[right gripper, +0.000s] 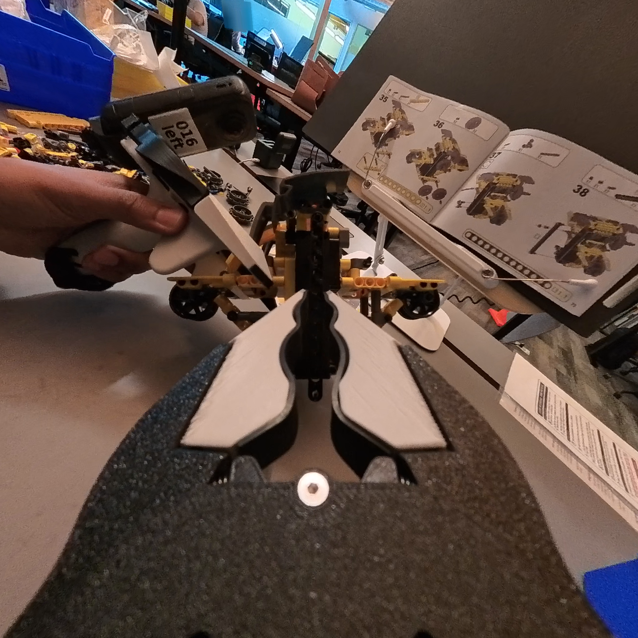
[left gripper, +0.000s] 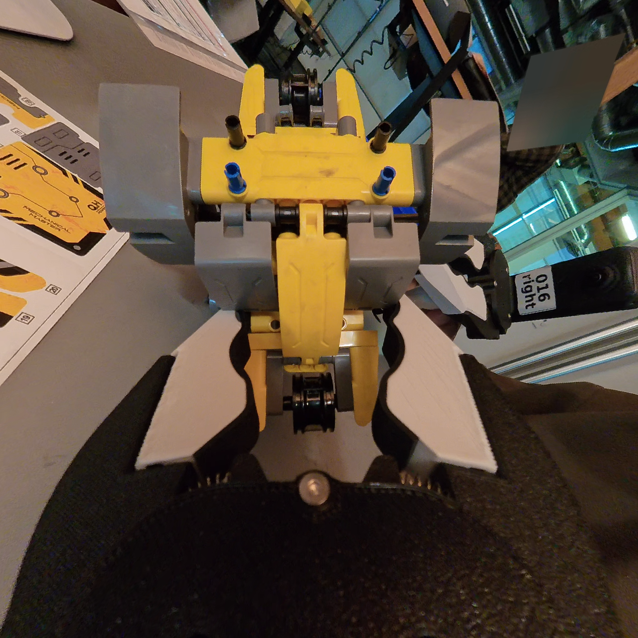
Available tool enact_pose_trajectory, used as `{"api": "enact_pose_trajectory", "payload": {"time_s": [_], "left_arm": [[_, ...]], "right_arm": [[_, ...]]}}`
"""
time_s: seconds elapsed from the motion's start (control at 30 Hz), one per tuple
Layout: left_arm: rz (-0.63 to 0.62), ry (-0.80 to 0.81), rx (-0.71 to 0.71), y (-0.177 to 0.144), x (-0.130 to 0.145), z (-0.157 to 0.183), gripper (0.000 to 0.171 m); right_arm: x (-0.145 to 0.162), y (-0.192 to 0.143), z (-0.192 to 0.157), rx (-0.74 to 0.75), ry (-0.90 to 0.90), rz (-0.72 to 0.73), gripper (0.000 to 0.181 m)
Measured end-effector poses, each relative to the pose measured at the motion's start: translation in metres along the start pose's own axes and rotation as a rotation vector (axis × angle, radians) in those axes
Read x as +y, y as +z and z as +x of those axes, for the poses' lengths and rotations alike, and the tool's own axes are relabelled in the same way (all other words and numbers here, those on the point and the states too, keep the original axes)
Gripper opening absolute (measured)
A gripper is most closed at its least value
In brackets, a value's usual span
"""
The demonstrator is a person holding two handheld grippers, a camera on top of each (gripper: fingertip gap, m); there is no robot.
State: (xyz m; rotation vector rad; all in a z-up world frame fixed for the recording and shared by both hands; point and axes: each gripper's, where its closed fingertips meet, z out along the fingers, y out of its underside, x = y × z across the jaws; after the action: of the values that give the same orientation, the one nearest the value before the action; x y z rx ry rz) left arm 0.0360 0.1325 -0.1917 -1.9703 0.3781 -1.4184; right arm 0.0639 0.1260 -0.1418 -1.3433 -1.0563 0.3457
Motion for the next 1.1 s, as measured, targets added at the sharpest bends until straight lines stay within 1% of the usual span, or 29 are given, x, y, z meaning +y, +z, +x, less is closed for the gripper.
{"api": "enact_pose_trajectory", "payload": {"time_s": [0.13, 0.67, 0.9, 1.1], "left_arm": [[0.004, -0.009, 0.006, 0.000, -0.001, 0.000, 0.076], [-0.017, 0.045, -0.021, 0.003, 0.003, 0.002, 0.076], [-0.033, 0.083, -0.040, 0.006, 0.005, 0.004, 0.076], [-0.048, 0.117, -0.056, 0.007, 0.008, 0.005, 0.076]], "right_arm": [[-0.009, -0.005, 0.001, 0.007, -0.002, 0.040, 0.007], [0.004, 0.003, -0.002, -0.018, 0.021, -0.031, 0.008], [0.014, 0.007, -0.003, -0.032, 0.040, -0.077, 0.008], [0.020, 0.010, -0.003, -0.023, 0.021, -0.097, 0.008]]}}
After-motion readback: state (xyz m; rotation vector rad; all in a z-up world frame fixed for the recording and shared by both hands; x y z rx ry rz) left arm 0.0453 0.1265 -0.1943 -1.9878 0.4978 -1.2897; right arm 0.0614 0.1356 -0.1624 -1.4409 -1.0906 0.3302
